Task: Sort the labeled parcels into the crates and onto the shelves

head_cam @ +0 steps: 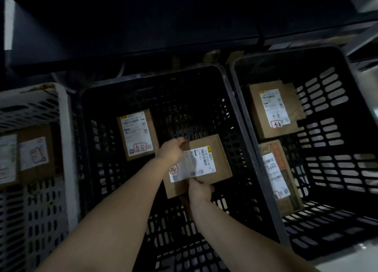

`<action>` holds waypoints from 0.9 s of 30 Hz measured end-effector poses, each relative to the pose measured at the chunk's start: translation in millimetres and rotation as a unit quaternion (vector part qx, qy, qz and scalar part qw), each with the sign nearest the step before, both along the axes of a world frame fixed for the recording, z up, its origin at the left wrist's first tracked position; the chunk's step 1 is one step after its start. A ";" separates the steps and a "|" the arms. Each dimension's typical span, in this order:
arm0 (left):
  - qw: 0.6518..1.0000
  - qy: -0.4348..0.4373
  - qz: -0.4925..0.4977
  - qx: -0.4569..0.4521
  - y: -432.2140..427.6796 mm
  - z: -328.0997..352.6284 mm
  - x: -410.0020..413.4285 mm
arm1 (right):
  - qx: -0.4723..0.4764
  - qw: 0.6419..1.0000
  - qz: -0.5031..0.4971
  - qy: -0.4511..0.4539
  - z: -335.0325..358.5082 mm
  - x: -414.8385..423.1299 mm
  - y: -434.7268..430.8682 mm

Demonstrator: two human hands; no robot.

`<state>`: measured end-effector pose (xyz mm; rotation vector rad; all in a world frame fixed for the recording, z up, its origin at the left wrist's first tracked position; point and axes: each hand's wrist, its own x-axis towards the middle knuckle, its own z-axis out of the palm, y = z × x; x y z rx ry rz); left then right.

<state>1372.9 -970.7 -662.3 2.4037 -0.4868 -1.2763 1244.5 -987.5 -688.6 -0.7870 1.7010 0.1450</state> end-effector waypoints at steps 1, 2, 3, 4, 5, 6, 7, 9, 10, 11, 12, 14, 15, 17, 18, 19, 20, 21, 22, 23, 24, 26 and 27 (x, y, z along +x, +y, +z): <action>1.000 0.002 0.006 -0.005 -0.5 -2.4 2.0 | -0.002 1.000 -0.005 0.002 -1.8 -1.6 -0.4; 1.000 0.001 0.012 -0.007 -0.2 -5.2 3.5 | 0.000 1.000 -0.024 0.000 -2.8 -4.1 -1.4; 1.000 0.001 0.017 -0.010 0.4 -8.7 4.2 | 0.010 0.999 -0.051 -0.007 -4.3 -8.2 -2.1; 1.000 0.005 0.020 -0.013 1.4 -12.0 4.7 | 0.031 0.997 -0.074 -0.017 -4.2 -12.5 -3.4; 1.000 0.011 0.022 -0.017 2.5 -15.4 5.7 | 0.055 0.994 -0.091 -0.035 -3.0 -14.4 -4.3; 0.999 0.022 0.023 -0.019 4.0 -18.6 7.2 | 0.080 0.990 -0.100 -0.055 -2.6 -14.7 -5.0; 0.999 0.033 0.022 -0.020 5.4 -21.3 8.9 | 0.098 0.988 -0.103 -0.067 -2.7 -13.9 -6.1; 0.999 0.043 0.008 -0.027 8.4 -26.2 12.1 | 0.112 0.986 -0.103 -0.074 -4.0 -11.3 -10.3; 0.999 0.042 -0.001 -0.033 10.8 -28.2 13.5 | 0.111 0.986 -0.104 -0.069 -4.9 -9.7 -12.6; 0.998 0.038 -0.010 -0.039 14.9 -30.4 15.1 | 0.111 0.986 -0.107 -0.067 -6.5 -8.0 -14.6; 0.999 0.014 -0.029 -0.036 20.6 -32.1 17.3 | 0.111 0.985 -0.111 -0.067 -6.6 -6.1 -16.7; 0.985 -0.113 -0.130 0.021 35.2 -31.2 24.1 | 0.105 0.985 -0.117 -0.073 -6.9 -4.1 -19.8; 0.956 -0.190 -0.214 0.055 42.9 -29.6 27.9 | 0.104 0.985 -0.115 -0.076 -7.5 -3.7 -20.3; 0.893 -0.269 -0.348 0.099 54.5 -27.3 33.1 | 0.103 0.986 -0.109 -0.076 -10.1 -5.2 -19.9; 0.874 -0.280 -0.380 0.113 58.2 -26.3 33.8 | 0.100 0.986 -0.107 -0.073 -10.9 -6.3 -19.3; 0.865 -0.285 -0.394 0.124 61.4 -25.3 33.5 | 0.094 0.987 -0.105 -0.072 -10.6 -6.8 -18.8; 0.861 -0.290 -0.397 0.129 64.3 -24.3 32.8 | 0.090 0.988 -0.103 -0.072 -9.4 -7.7 -17.9; 0.859 -0.296 -0.398 0.128 66.7 -23.1 32.2 | 0.089 0.988 -0.101 -0.073 -9.0 -8.5 -17.2; 0.858 -0.301 -0.396 0.125 68.6 -22.3 31.7 | 0.090 0.988 -0.100 -0.075 -7.6 -8.9 -16.2; 0.859 -0.305 -0.392 0.124 69.7 -22.3 31.4 | 0.093 0.988 -0.100 -0.076 -6.8 -8.4 -14.7; 0.860 -0.307 -0.388 0.125 69.4 -22.8 31.1 | 0.097 0.987 -0.102 -0.078 -5.9 -7.5 -13.3; 0.861 -0.316 -0.376 0.135 64.0 -22.1 28.7 | 0.108 0.983 -0.116 -0.089 -4.8 -5.6 -10.6; 0.858 -0.322 -0.373 0.143 60.1 -21.9 26.3 | 0.113 0.982 -0.119 -0.095 -4.4 -5.0 -9.5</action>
